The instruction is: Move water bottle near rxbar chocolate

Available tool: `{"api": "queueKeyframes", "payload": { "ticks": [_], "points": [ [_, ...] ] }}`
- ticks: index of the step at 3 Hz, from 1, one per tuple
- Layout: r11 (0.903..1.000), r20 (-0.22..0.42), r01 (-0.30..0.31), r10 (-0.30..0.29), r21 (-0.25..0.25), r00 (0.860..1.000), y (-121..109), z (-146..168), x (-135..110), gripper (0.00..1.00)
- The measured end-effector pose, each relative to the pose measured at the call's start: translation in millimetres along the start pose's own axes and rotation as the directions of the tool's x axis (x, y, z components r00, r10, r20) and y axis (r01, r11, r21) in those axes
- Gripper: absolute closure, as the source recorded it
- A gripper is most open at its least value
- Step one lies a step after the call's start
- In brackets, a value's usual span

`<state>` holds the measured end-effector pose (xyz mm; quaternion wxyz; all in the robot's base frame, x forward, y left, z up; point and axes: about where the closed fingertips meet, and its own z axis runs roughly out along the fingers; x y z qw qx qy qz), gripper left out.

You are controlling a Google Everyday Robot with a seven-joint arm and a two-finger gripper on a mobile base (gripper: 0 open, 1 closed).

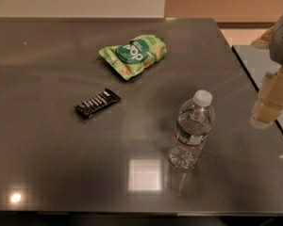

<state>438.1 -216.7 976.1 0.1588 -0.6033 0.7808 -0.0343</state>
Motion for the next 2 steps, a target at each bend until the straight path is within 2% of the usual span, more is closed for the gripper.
{"api": "queueKeyframes", "payload": {
  "ticks": [1,2],
  "points": [
    [1.0,0.0,0.0,0.0,0.0,1.0,0.0,0.0,0.0,0.0],
    [0.9993,0.054,0.019,-0.017,-0.033,0.998,4.1,0.7,-4.9,0.0]
  ]
}}
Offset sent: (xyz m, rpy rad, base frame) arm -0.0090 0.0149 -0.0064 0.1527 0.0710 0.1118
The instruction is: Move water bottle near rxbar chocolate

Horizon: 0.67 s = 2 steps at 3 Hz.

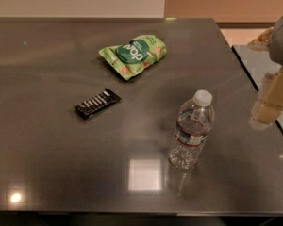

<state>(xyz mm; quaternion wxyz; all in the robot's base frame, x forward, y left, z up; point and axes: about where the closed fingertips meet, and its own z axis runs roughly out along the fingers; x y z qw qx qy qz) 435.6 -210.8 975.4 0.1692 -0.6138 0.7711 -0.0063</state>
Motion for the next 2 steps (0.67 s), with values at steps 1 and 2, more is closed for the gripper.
{"api": "queueKeyframes", "payload": {
  "ticks": [1,2],
  "points": [
    [0.9978,0.105,0.04,-0.035,-0.053,0.994,10,4,-14,0.0],
    [0.9918,0.204,0.093,-0.073,-0.088,0.976,24,7,-29,0.0]
  ]
}}
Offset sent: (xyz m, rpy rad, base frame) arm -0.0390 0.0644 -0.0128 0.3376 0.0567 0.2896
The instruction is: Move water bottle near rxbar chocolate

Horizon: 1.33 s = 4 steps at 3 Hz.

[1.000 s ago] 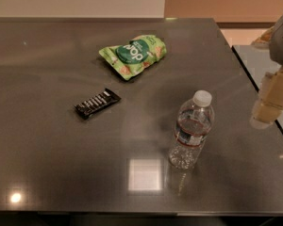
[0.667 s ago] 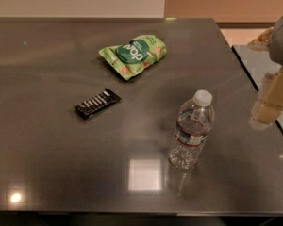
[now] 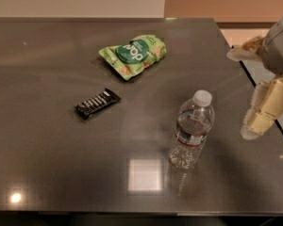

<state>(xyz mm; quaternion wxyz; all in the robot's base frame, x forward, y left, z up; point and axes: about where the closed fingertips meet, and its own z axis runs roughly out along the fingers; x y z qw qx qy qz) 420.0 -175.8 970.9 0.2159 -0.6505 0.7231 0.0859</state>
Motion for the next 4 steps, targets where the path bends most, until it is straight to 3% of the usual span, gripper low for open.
{"api": "queueKeyframes", "payload": {
  "ticks": [1,2,4],
  "points": [
    [0.9976,0.102,0.052,-0.047,-0.045,0.994,17,14,-17,0.0],
    [0.9932,0.166,0.085,-0.07,-0.08,0.984,31,29,-28,0.0],
    [0.9806,0.23,0.119,-0.081,-0.156,0.97,44,50,-41,0.0]
  ]
}}
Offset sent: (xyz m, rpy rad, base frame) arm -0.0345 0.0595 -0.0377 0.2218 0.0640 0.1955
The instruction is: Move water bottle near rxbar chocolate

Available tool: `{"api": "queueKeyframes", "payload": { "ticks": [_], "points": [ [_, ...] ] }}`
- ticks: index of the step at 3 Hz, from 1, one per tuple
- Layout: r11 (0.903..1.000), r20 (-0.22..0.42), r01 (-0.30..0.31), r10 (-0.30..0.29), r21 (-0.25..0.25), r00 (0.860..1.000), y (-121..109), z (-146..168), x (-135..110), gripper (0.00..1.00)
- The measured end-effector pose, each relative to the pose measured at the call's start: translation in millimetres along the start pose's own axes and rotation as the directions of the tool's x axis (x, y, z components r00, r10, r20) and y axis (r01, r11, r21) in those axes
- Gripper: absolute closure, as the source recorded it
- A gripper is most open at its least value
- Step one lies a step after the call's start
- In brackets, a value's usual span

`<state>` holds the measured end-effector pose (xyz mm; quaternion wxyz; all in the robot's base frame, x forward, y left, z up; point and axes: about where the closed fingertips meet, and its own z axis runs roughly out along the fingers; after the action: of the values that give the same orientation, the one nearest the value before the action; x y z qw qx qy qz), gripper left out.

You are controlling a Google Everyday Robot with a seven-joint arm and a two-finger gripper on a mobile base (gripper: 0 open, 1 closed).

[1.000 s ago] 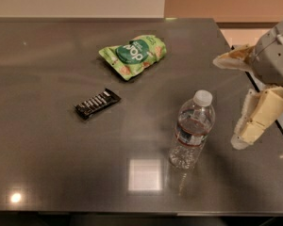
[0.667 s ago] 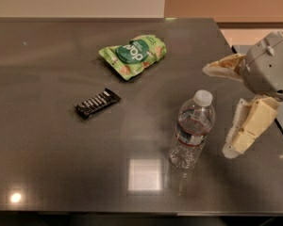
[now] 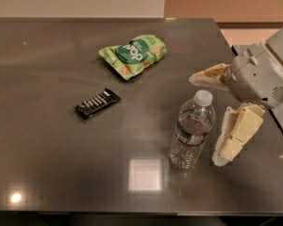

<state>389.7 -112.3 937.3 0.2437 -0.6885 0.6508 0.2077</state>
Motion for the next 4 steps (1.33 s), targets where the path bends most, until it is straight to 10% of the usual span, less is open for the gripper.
{"api": "queueKeyframes", "payload": {
  "ticks": [4],
  "points": [
    [0.9977,0.109,-0.034,0.04,-0.058,0.993,-14,-8,-26,0.87]
  ]
}}
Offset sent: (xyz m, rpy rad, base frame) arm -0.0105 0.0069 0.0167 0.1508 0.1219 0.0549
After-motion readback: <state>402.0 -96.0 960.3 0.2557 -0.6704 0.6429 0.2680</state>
